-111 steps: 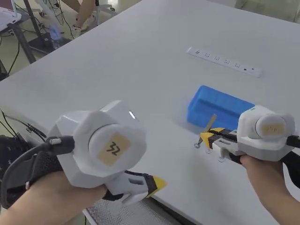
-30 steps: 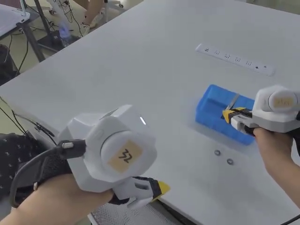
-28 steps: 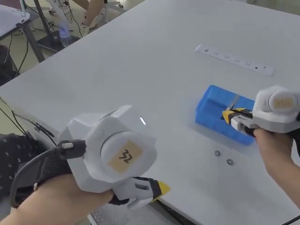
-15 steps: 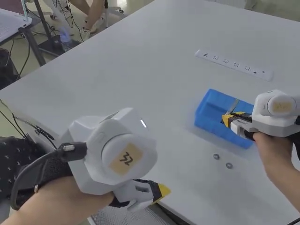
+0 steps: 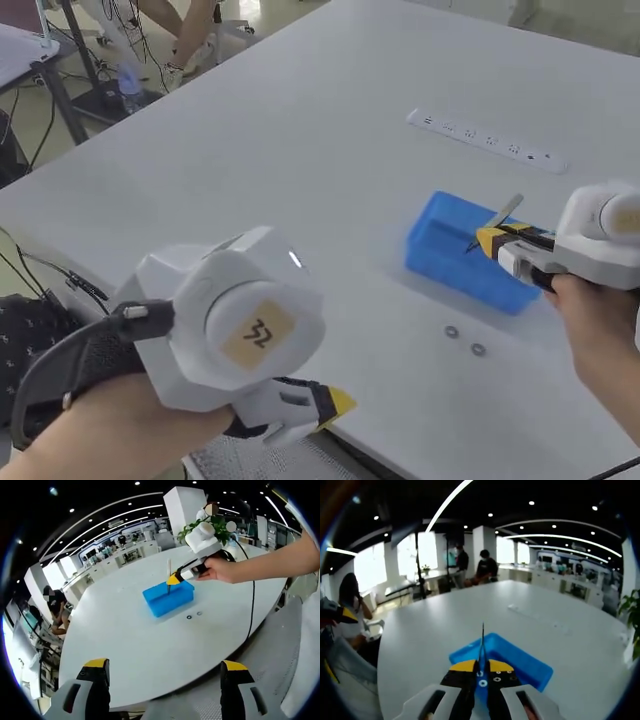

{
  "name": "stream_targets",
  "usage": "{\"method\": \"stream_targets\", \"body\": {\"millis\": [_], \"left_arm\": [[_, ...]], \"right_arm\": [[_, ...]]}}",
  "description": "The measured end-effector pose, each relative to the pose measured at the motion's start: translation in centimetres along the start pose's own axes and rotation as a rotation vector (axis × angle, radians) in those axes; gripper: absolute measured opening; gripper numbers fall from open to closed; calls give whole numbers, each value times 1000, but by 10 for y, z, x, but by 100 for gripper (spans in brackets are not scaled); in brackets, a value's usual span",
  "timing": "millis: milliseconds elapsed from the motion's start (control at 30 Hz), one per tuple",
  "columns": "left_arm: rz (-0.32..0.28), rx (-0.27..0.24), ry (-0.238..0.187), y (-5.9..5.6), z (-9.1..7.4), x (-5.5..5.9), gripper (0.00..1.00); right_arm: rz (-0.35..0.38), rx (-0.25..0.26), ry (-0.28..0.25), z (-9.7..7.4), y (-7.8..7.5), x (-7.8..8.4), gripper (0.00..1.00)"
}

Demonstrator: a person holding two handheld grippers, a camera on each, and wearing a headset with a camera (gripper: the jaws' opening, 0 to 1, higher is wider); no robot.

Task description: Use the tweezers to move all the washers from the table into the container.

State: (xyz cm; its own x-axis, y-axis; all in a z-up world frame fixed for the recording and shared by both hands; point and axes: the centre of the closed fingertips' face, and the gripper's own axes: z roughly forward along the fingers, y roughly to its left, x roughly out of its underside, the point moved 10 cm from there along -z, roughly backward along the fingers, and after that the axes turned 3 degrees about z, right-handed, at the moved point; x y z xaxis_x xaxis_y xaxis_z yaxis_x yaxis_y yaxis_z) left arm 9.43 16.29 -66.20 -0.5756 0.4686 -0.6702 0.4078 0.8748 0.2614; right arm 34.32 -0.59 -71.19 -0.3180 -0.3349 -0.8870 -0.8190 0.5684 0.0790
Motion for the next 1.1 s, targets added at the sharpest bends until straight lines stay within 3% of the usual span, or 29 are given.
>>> {"method": "stream_targets", "body": {"millis": [233,300,433,833,1100], "left_arm": [[4,3,-1,0,-1,1,94],[-1,4,-3,-1,-2,1,94],[1,4,0,-2,-1,2,94],[3,4,4,0,0,2,94],[11,14,7,-2,3,0,94]], "right_arm": [[-29,-12,-12,-19,16,0,3],[5,-39,-13,-20,19,1,3],[7,-43,-19,-25,23,3,4],[29,-75,33,-28,35,26,4],[-16,-80,82,-25,38,41,4]]}}
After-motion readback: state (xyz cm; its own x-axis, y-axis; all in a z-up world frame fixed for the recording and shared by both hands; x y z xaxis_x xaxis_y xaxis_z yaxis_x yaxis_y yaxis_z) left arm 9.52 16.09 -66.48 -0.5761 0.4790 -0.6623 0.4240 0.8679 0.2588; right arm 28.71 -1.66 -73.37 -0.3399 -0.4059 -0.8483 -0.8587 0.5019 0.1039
